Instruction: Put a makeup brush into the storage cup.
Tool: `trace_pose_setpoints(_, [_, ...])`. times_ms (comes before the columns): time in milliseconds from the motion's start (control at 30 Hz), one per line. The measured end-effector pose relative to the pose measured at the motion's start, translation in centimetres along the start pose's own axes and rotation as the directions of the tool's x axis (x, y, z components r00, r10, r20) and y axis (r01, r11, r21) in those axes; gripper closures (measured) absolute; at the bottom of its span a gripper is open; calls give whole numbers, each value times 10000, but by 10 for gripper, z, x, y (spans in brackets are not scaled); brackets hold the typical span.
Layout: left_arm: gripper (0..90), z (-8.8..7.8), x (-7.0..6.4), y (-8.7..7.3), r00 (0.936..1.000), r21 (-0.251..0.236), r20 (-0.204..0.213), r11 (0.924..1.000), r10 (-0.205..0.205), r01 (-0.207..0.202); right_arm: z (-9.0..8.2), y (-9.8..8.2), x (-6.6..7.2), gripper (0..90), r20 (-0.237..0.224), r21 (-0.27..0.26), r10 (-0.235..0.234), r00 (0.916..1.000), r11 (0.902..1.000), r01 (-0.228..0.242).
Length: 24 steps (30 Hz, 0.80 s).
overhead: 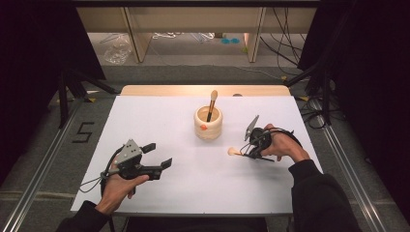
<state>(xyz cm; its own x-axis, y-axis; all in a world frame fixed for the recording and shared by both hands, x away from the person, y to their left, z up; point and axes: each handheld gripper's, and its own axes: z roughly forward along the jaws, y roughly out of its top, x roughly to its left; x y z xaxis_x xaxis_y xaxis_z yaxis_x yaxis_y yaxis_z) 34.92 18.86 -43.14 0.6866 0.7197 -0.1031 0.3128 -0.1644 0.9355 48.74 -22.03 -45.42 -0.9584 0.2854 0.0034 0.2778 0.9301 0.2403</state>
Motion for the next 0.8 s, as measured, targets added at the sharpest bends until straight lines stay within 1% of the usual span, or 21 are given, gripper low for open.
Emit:
trace_pose_setpoints(133, [167, 0, 0, 0, 10000, -3, 2, 10000, 0, 0, 0, 3, 2, 830, 93, 206, -32, 10000, 9998, 30])
trace_pose_setpoints(167, [168, 0, 0, 0, 10000, -2, 4, 10000, -2, 2, 0, 5, 3, 831, 128, 368, -134, 9998, 9992, 129])
trace_pose_setpoints(233, [167, 0, 0, 0, 10000, -7, 3, 10000, -3, 3, 0, 8, 4, 832, 174, 583, -108, 9998, 9983, 97])
trace_pose_setpoints(300, [168, 0, 0, 0, 10000, 9, 4, 10000, -18, 18, 1, 11, 4, 832, 207, 823, -195, 9996, 9965, 177])
trace_pose_setpoints(367, [171, 0, 0, 0, 10000, -21, 23, 10000, -11, 11, 1, 12, 4, 832, 196, 896, -173, 9997, 9959, 155])
trace_pose_setpoints(400, [171, 0, 0, 0, 10000, -18, 16, 10000, -14, 14, 1, 12, 4, 832, 177, 881, -185, 9997, 9960, 169])
trace_pose_setpoints(433, [171, 0, 0, 0, 9999, -38, -2, 9999, -168, 168, 1, 12, 4, 833, 177, 881, -165, 9997, 9960, 149])
trace_pose_setpoints(533, [171, 0, 0, 0, 9999, -11, 0, 9999, -146, 146, 1, 12, 4, 833, 216, 900, -187, 9996, 9958, 166])
trace_pose_setpoints(600, [171, 0, 0, 0, 10000, -42, 40, 10000, -5, 5, 1, 12, 5, 834, 247, 860, -212, 9995, 9961, 190])
trace_pose_setpoints(633, [172, 0, 0, 0, 10000, -33, 38, 10000, -28, 28, 0, 11, 5, 834, 278, 845, -226, 9994, 9962, 202])
trace_pose_setpoints(667, [172, 0, 0, 0, 9999, -15, -18, 9999, -161, 161, 0, 11, 5, 834, 293, 768, -289, 9992, 9967, 266])
trace_pose_setpoints(700, [172, 0, 0, 0, 9999, -21, -1, 9999, -166, 166, 0, 10, 5, 834, 260, 665, -200, 9995, 9976, 182])
trace_pose_setpoints(767, [172, 0, 0, 0, 9998, -17, -10, 9998, -218, 218, -1, 7, 6, 834, 374, 514, -109, 9992, 9986, 90])
trace_pose_setpoints(800, [172, -1, 1, 0, 9999, -13, 30, 9999, -145, 145, -1, 6, 5, 834, 330, 484, -117, 9994, 9988, 101])
